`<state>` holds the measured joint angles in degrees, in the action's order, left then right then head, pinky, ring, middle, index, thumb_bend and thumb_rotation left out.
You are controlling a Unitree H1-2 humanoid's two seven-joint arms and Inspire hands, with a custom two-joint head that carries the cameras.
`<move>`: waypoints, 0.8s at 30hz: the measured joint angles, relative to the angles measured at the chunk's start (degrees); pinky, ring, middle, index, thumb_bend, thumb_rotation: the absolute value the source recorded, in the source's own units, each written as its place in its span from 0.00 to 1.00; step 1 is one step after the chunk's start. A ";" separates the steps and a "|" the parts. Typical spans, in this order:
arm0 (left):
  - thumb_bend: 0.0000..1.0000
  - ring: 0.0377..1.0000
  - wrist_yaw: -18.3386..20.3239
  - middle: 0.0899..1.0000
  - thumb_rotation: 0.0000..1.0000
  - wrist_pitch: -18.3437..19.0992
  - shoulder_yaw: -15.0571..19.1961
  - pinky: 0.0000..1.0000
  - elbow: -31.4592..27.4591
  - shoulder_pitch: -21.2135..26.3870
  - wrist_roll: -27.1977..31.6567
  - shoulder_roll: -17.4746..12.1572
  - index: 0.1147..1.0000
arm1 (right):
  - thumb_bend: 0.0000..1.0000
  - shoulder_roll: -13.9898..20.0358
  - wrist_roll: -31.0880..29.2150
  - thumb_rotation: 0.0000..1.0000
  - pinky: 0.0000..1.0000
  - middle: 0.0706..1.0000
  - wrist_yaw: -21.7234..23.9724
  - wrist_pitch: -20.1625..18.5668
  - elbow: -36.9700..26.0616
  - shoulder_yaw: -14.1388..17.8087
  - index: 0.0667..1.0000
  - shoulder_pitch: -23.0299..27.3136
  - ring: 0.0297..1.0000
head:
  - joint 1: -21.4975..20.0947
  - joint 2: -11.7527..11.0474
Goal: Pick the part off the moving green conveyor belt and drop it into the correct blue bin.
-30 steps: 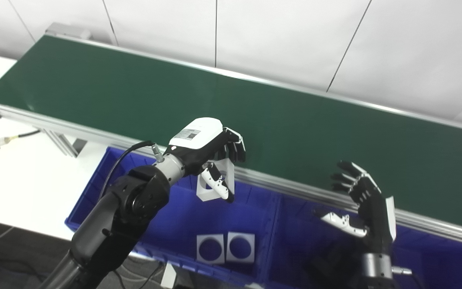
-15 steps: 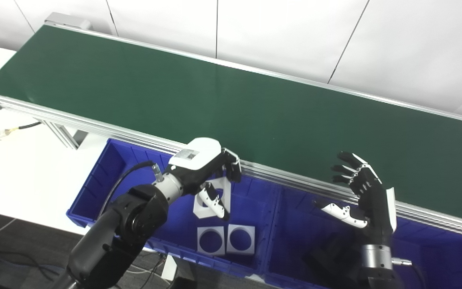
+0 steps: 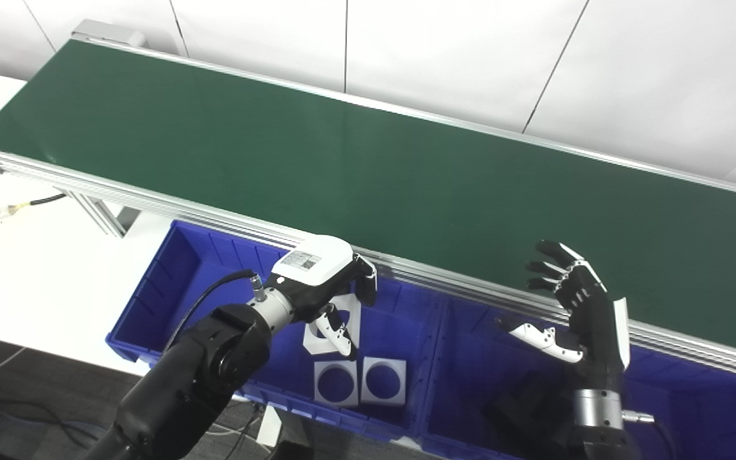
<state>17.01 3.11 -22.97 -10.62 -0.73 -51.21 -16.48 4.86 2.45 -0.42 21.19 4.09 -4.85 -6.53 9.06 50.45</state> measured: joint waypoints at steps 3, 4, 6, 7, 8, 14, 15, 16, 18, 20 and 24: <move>0.50 0.41 -0.41 0.49 0.00 -0.13 0.00 0.39 0.17 0.07 -0.22 -0.02 0.41 | 0.95 -0.03 -0.02 0.22 0.58 0.77 0.02 0.00 0.08 0.00 0.73 -0.01 0.68 | -0.09 0.00; 0.50 0.41 -0.40 0.49 0.00 -0.13 0.00 0.39 0.15 0.07 -0.35 -0.04 0.41 | 0.95 -0.06 -0.02 0.22 0.58 0.77 0.03 0.00 0.08 0.00 0.73 -0.02 0.68 | -0.09 0.00; 0.51 0.44 -0.36 0.49 0.00 -0.13 0.00 0.41 0.05 0.07 -0.48 -0.11 0.40 | 0.95 -0.10 -0.01 0.22 0.58 0.77 0.05 0.00 0.08 0.00 0.73 -0.02 0.68 | -0.09 0.00; 0.52 0.47 -0.32 0.47 0.00 -0.09 -0.02 0.43 -0.06 0.07 -0.72 -0.15 0.41 | 0.95 -0.11 -0.01 0.22 0.58 0.77 0.08 0.00 0.09 0.00 0.73 -0.02 0.68 | -0.09 0.00; 0.52 0.50 0.14 0.52 0.03 -0.04 -0.06 0.45 -0.27 0.08 -1.14 -0.22 0.42 | 0.95 -0.11 -0.01 0.22 0.58 0.77 0.16 0.00 0.09 0.01 0.73 -0.02 0.68 | -0.26 -0.17; 0.99 0.57 1.40 0.60 0.16 -0.04 -0.89 0.50 -0.82 0.15 -3.70 -0.63 0.56 | 0.95 -0.13 -0.19 0.21 0.58 0.77 0.77 0.00 0.10 0.19 0.73 -0.05 0.68 | -0.27 -0.26; 1.00 0.57 1.40 0.60 0.17 -0.06 -0.88 0.50 -0.84 0.15 -3.76 -0.66 0.56 | 0.95 -0.14 -0.28 0.21 0.59 0.77 0.83 0.00 0.10 0.20 0.73 -0.07 0.68 | -0.27 -0.26; 1.00 0.56 1.40 0.60 0.19 -0.11 -0.89 0.50 -0.90 0.15 -3.78 -0.71 0.56 | 0.95 -0.14 -0.33 0.21 0.58 0.77 0.88 0.01 0.11 0.22 0.73 -0.09 0.68 | -0.53 -0.35; 1.00 0.58 1.54 0.61 0.20 -0.15 -0.88 0.51 -1.33 0.14 -3.85 -0.84 0.57 | 0.95 -0.18 -0.33 0.21 0.58 0.77 0.90 0.01 0.15 0.24 0.73 -0.11 0.68 | -0.53 -0.35; 1.00 0.60 1.71 0.62 0.23 -0.18 -0.89 0.53 -2.14 0.14 -3.88 -1.04 0.57 | 0.95 -0.29 -0.31 0.22 0.58 0.77 0.90 0.01 0.15 0.27 0.73 -0.16 0.68 | -0.97 -0.44; 1.00 0.66 2.38 0.69 0.35 -0.72 -1.17 0.57 -2.49 0.23 -3.89 -1.76 0.64 | 0.96 -0.51 -0.23 0.22 0.58 0.78 0.91 0.01 0.13 0.26 0.73 -0.37 0.68 | -0.97 -0.44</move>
<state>19.39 2.39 -24.14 -13.11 -0.51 -55.09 -18.24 4.35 2.22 0.50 21.19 4.22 -4.59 -6.90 8.09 50.01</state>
